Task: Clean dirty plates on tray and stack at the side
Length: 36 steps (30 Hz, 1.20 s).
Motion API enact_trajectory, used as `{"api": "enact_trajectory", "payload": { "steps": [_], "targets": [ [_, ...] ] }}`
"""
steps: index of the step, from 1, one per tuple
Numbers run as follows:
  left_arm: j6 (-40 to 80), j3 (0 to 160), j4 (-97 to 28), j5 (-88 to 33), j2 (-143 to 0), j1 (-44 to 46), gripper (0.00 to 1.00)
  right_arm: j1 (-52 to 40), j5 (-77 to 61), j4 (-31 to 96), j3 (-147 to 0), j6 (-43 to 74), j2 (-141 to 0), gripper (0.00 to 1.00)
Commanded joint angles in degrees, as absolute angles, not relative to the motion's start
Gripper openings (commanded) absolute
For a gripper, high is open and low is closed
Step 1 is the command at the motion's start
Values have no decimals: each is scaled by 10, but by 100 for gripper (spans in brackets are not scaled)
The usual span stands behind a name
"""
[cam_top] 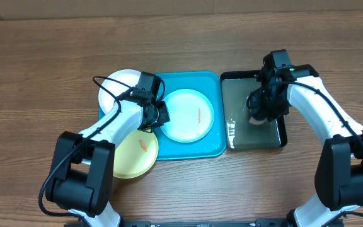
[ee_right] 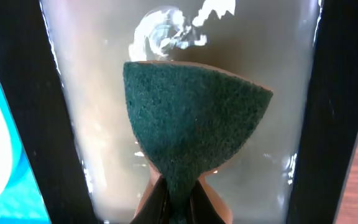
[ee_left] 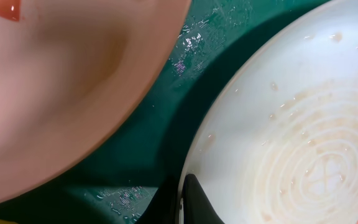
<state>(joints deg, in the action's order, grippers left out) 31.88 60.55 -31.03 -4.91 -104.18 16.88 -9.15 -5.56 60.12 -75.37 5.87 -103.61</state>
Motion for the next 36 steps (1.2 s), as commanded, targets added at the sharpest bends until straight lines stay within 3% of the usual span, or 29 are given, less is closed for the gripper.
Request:
{"api": "enact_trajectory", "payload": {
  "steps": [1, 20, 28, 36],
  "targets": [
    [328, 603, -312, -46, -1051, 165, 4, -94, -56, 621, -801, 42, -1023, 4],
    [321, 603, -317, -60, -1051, 161, 4, -102, -64, 687, -848, 45, -1023, 4],
    [321, 603, -316, -60, -1051, 161, 4, -102, -68, 675, -830, 104, -1023, 4],
    [321, 603, -316, -60, -1051, 161, 4, -114, -150, 729, -932, 96, -1021, 4]
  ]
}}
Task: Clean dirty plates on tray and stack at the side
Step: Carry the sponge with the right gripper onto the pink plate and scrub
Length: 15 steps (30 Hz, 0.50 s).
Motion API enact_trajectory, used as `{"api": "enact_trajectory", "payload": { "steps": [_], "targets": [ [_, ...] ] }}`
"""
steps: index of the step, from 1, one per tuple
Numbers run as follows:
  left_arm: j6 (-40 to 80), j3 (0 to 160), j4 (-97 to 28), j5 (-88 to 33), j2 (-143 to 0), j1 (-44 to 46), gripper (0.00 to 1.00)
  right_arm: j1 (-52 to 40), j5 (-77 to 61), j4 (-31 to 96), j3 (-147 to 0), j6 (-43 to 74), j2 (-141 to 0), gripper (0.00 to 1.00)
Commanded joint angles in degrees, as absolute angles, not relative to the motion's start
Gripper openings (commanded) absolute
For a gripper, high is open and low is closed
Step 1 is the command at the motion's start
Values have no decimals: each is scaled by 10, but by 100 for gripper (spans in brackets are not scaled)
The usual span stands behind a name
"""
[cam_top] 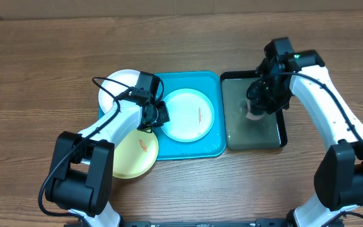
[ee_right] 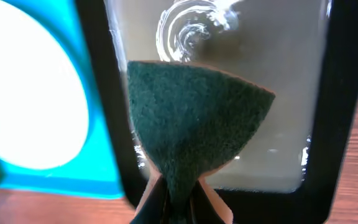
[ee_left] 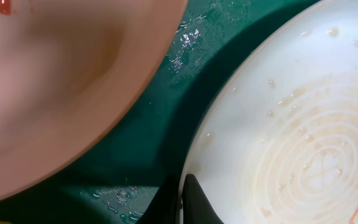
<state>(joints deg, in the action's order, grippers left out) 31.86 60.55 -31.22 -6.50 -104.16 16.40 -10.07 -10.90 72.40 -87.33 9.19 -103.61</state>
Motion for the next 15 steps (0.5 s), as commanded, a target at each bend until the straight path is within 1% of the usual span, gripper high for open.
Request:
{"api": "enact_trajectory", "payload": {
  "steps": [1, 7, 15],
  "targets": [
    [321, 603, -316, -60, -1051, 161, 4, -121, -156, 733, -943, 96, -1021, 4],
    [322, 603, -314, -61, -1051, 161, 4, -204, -160, 706, -948, 113, -1024, 4],
    [322, 603, -315, -76, -1051, 162, 4, -329, 17, 639, -930, 212, -1034, 4]
  ]
}}
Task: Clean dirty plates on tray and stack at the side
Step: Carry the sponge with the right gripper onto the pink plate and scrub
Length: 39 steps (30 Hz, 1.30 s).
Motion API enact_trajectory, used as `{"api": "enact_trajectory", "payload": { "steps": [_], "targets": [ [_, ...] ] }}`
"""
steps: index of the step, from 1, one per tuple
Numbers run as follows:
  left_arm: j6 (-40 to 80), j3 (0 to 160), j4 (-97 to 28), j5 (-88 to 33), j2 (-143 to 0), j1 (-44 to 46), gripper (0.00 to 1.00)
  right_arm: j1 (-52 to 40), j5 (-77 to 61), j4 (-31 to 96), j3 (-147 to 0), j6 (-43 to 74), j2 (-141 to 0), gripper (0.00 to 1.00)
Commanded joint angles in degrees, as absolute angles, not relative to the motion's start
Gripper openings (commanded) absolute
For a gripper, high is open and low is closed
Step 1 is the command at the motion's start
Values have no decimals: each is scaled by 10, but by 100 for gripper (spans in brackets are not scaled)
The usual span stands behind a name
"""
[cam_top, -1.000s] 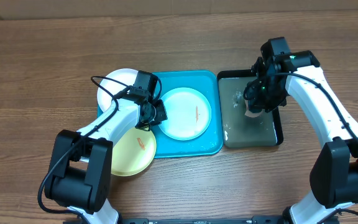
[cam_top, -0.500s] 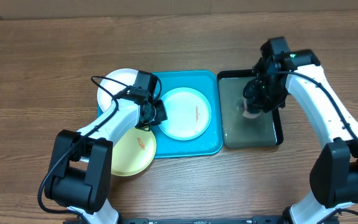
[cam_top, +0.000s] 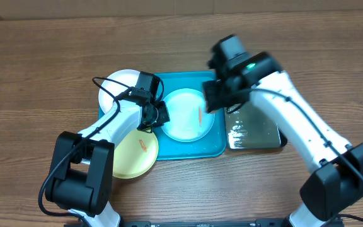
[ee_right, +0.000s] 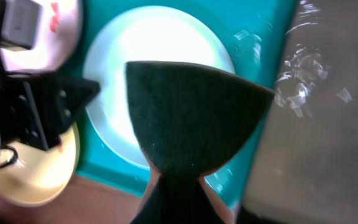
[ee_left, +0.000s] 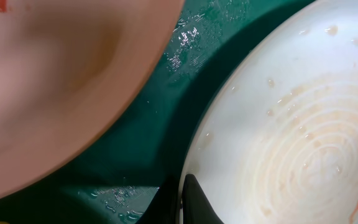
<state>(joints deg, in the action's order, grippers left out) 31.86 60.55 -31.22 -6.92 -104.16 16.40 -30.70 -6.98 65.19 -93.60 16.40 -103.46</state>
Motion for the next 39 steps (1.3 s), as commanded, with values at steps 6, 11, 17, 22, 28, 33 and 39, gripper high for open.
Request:
{"api": "enact_trajectory", "payload": {
  "steps": [6, 11, 17, 22, 28, 33, 39],
  "targets": [
    [321, 603, -327, -75, -1051, 161, 4, -357, 43, 589, -909, 229, -1059, 4],
    [312, 603, -328, -74, -1051, 161, 4, -357, 43, 555, -891, 241, -1102, 4],
    [308, 603, -328, -73, -1051, 161, 4, -357, 50, 554, -891, 241, -1154, 4],
    [308, 603, -329, -73, -1051, 161, 4, -356, 67, 564, -891, 241, -1185, 4],
    [302, 603, -330, -73, -1051, 161, 4, -356, 71, 568, -891, 241, -1194, 4],
    [302, 603, -331, -73, -1051, 161, 4, -354, 73, 534, -875, 244, -1196, 4],
    [299, 603, -335, -73, -1051, 161, 4, -343, 76, 493, -835, 254, -1196, 4]
  ]
}}
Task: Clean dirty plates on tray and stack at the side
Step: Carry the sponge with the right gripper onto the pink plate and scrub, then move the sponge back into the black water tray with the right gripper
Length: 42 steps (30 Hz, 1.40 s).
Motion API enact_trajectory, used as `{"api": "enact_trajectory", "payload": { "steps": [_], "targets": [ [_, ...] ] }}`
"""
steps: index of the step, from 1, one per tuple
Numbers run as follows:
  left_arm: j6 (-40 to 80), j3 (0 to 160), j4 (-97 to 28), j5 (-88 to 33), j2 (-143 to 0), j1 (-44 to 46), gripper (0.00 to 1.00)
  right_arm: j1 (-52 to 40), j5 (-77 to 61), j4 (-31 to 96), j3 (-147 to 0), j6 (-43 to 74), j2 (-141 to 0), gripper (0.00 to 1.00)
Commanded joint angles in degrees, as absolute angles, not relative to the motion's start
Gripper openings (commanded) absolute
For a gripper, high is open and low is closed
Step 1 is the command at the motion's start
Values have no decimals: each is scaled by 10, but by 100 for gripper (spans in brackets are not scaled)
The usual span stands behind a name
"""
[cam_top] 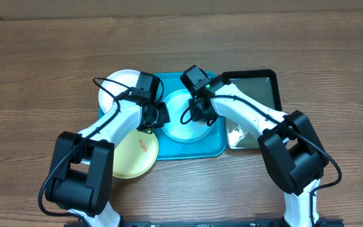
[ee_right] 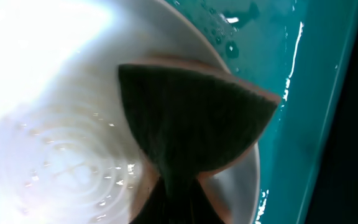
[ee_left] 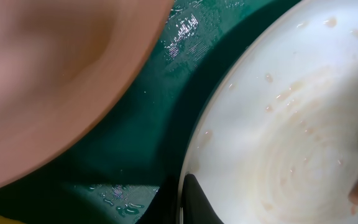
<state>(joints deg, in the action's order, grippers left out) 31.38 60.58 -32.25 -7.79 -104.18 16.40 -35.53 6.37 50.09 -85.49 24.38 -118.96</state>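
A white plate (cam_top: 180, 126) with faint orange smears lies in the blue tray (cam_top: 216, 146). My left gripper (cam_top: 158, 116) is shut on its left rim; in the left wrist view one dark finger (ee_left: 194, 199) lies on the rim of the plate (ee_left: 278, 124). My right gripper (cam_top: 197, 112) is shut on a green sponge (ee_right: 191, 118), which presses on the right part of the wet plate (ee_right: 55, 124). Its fingers (ee_right: 166, 202) show below the sponge.
A yellow plate (cam_top: 134, 154) with a red smear overlaps the tray's left front corner. Another white plate (cam_top: 115, 88) sits at the tray's back left. A black tray of water (cam_top: 257, 94) stands to the right of the blue one. Water drops lie on the blue tray (ee_left: 148, 124).
My right gripper, with the sponge, was above the white plate and is now lower, the sponge on the plate's right half. The red streak no longer shows. The left gripper has not moved.
First my right gripper held the sponge in the black tray's water, then a little above it. Later it was over the white plate in the blue tray, and now the sponge rests on that plate. My left gripper kept hold of the plate's rim throughout.
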Motion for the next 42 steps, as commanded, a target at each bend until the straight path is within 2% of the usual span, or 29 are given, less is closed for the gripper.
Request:
{"api": "enact_trajectory", "payload": {
  "steps": [1, 18, 24, 35, 42],
  "targets": [
    [298, 603, -336, -73, -1051, 161, 4, -342, 74, 490, -829, 254, -1196, 4],
    [298, 603, -335, -71, -1051, 161, 4, -356, -234, 455, -809, 193, -1196, 4],
    [298, 603, -332, -70, -1051, 161, 4, -335, -334, 469, -858, 147, -1191, 4],
    [296, 603, -330, -70, -1051, 161, 4, -215, -304, 630, -954, 84, -1116, 4],
    [296, 603, -327, -70, -1051, 161, 4, -140, -90, 739, -943, 85, -1105, 4]
  ]
}}
